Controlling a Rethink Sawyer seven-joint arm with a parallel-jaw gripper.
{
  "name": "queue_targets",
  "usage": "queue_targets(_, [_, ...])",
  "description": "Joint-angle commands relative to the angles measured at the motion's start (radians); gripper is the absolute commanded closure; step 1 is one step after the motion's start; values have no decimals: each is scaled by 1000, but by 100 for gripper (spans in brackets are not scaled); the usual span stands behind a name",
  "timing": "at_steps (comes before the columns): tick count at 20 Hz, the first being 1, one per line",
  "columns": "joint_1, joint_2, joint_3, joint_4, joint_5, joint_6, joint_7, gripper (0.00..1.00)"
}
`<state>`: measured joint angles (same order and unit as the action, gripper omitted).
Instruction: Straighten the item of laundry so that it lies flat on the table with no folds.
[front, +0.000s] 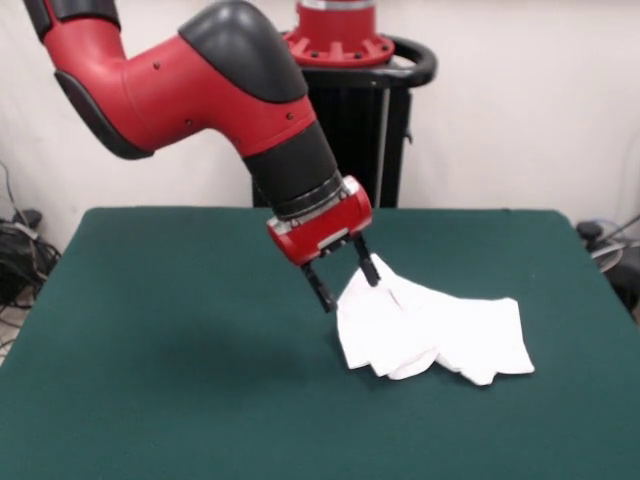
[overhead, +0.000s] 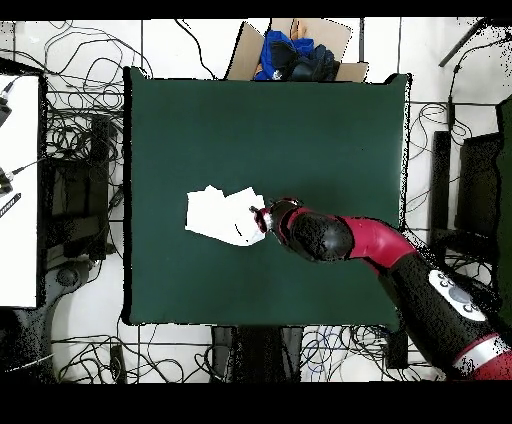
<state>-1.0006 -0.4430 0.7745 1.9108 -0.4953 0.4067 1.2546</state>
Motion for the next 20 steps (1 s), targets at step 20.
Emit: queue_targets(20, [191, -53, -252, -192, -78, 188, 23, 0])
